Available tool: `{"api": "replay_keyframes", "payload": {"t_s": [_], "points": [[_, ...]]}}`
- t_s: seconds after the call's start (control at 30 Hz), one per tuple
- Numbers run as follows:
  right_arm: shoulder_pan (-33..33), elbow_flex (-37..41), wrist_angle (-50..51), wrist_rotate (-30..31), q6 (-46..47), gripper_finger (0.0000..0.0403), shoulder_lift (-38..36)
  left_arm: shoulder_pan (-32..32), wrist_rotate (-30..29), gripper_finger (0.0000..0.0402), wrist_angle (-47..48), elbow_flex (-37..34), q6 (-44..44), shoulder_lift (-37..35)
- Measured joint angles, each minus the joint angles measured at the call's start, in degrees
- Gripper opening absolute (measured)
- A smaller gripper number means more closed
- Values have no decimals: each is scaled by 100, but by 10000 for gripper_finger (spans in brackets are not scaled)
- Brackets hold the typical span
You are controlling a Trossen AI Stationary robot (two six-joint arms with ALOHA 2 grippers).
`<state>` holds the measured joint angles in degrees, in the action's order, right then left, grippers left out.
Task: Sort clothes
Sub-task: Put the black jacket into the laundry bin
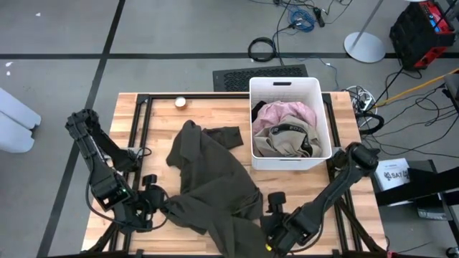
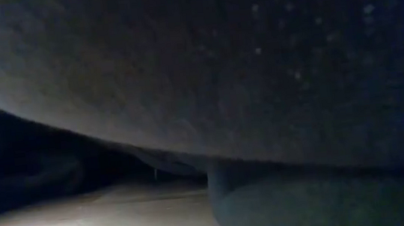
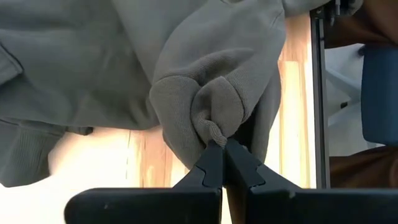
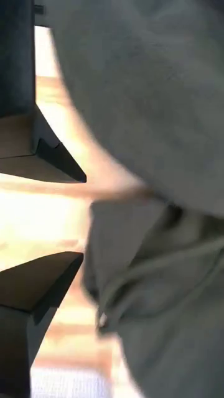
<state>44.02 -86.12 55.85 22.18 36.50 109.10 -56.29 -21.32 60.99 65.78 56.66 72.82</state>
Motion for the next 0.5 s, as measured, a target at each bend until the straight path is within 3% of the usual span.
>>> {"api": "replay_keyframes", "payload": {"t_s": [0.17, 0.5], "points": [[-28, 574, -1196, 90, -202, 178, 124, 2, -2, 0, -6, 0, 7, 0], [-376, 707, -1569, 332, -704, 178, 715, 0, -124, 0, -61, 0, 2, 0]]}}
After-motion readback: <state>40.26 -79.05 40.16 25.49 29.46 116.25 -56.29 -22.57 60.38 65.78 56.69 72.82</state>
